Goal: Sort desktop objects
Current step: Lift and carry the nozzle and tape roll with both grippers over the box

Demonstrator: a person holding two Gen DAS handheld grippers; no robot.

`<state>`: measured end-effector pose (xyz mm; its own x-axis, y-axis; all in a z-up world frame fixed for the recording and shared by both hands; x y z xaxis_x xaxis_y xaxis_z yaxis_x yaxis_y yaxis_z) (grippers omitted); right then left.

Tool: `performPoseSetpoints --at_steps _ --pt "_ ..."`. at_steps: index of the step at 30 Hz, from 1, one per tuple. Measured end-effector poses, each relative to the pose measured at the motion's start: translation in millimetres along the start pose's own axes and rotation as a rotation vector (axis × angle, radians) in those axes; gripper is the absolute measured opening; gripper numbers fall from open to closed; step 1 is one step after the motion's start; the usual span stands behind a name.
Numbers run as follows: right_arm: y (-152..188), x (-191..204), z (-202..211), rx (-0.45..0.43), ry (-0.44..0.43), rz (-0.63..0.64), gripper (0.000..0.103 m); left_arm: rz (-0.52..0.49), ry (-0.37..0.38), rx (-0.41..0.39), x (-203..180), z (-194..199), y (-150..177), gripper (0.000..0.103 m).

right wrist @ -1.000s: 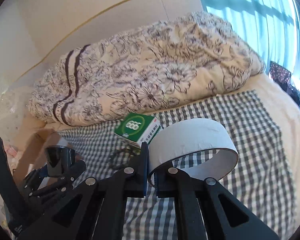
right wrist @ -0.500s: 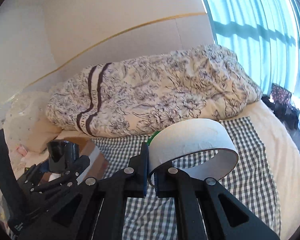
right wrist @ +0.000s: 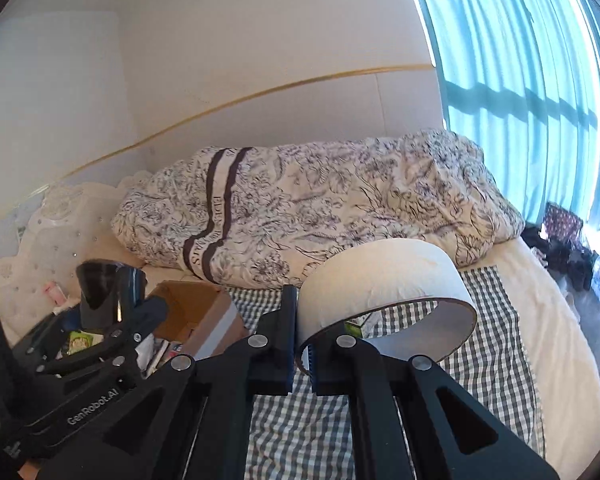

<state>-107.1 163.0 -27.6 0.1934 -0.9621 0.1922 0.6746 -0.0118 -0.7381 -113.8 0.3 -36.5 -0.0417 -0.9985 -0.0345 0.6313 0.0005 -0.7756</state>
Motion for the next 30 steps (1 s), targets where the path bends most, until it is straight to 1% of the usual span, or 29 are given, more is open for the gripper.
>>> performPoseSetpoints --at_steps 7,16,23,30 --pt "2 34 18 -0.027 -0.021 0.033 0.007 0.011 -0.043 -0.030 28 36 4 0.081" --pt "4 63 22 -0.034 -0.041 0.084 0.007 0.030 -0.079 -0.052 56 60 5 0.081" --pt "-2 87 15 -0.038 -0.054 0.115 0.007 0.043 -0.110 -0.060 84 64 3 0.081" --pt "-8 125 -6 -0.021 -0.082 0.161 0.007 0.086 -0.150 -0.053 128 58 2 0.081"
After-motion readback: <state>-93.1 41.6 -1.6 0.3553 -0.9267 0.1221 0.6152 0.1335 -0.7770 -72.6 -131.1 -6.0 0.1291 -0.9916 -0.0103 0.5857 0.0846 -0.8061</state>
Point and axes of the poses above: each gripper's, at about its wrist camera, not at the fingertips, and z roughly against the way its jaws point, x to its left, y to its underside, the point moved 9 cm from there along -z, roughly the way its jaws point, and after that the axes turned 15 degrees about x, right-handed, at the moved point
